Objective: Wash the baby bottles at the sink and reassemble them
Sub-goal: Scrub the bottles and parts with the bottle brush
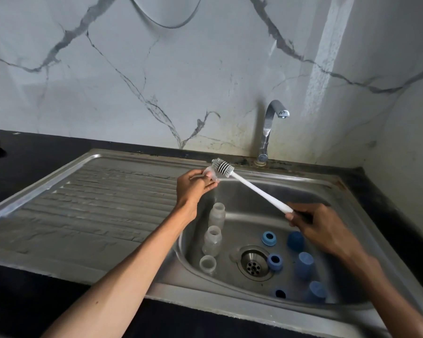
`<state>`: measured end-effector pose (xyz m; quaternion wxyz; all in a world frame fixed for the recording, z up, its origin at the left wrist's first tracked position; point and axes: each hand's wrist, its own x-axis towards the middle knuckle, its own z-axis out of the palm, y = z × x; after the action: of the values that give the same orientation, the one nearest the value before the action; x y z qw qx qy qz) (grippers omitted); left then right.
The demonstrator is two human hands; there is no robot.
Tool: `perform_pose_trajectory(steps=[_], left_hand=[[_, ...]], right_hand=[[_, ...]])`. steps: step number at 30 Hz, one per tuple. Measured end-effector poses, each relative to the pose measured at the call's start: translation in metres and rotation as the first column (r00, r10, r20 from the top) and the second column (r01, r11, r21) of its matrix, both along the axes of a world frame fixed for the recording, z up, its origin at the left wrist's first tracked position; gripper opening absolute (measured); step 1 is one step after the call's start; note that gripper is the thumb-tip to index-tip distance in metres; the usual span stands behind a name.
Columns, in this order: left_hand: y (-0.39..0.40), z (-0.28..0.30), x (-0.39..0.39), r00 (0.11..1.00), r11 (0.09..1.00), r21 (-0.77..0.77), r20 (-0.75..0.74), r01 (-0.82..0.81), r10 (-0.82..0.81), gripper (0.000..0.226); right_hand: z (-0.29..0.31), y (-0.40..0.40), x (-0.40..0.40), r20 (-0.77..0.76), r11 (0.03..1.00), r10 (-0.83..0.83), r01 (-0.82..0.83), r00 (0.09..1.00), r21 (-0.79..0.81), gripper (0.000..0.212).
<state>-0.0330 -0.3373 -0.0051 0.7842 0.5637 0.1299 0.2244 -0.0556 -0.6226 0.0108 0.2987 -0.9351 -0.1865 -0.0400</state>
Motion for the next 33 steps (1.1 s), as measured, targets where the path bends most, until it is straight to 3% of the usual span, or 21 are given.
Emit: perform_pose_trajectory(steps=[3,5,8,12,15,18,22,25,28,33], left_hand=[[0.000,0.001,-0.002,0.999,0.998,-0.059,0.023,-0.026,0.027,0.015],[-0.003,0.000,-0.003,0.998,1.000,0.003,0.055,-0.005,0.005,0.004],[-0.012,-0.003,-0.003,0.998,0.987,0.160,0.051,0.016,-0.024,0.019],[-0.014,-0.008,0.001,0.978,0.919,0.335,0.062,-0.207,0.198,0.017],[-0.002,-0.006,0.004,0.950,0.914,0.258,0.055,-0.312,0.309,0.010],[0.006,-0.007,0.006,0.946,0.934,0.163,-0.008,-0.318,0.324,0.010],[0.000,-0.001,0.005,0.988,0.986,-0.054,0.012,-0.155,0.156,0.028],[-0.001,0.001,0.003,0.999,0.998,-0.061,-0.017,-0.031,0.030,0.042],[0.000,0.000,-0.001,0.982,0.991,-0.032,-0.129,0.131,-0.134,0.014],[0.003,0.003,0.000,0.973,0.872,-0.459,-0.060,0.172,-0.223,0.008]], right_hand=[[-0.003,0.004,-0.001,-0.010,0.999,0.018,-0.018,1.000,-0.030,0.026],[-0.004,0.004,0.000,-0.013,1.000,-0.006,0.005,1.000,-0.012,0.027],[-0.004,0.001,0.000,-0.008,0.999,-0.035,0.035,0.999,-0.002,0.029],[-0.003,0.005,-0.003,0.002,1.000,-0.012,0.012,1.000,-0.026,0.034],[-0.002,0.007,-0.005,0.010,0.999,0.012,-0.011,1.000,-0.051,0.037],[-0.002,0.006,-0.004,0.019,0.998,0.014,-0.013,1.000,-0.067,0.039],[-0.003,0.005,-0.002,0.023,0.999,-0.005,0.006,1.000,-0.043,0.042],[-0.005,0.005,-0.003,0.022,0.999,-0.005,0.006,1.000,-0.044,0.043],[-0.005,0.006,-0.002,0.038,1.000,-0.005,0.006,0.999,-0.027,0.044],[-0.004,0.002,0.000,0.017,0.999,-0.014,0.015,1.000,-0.030,0.042]])
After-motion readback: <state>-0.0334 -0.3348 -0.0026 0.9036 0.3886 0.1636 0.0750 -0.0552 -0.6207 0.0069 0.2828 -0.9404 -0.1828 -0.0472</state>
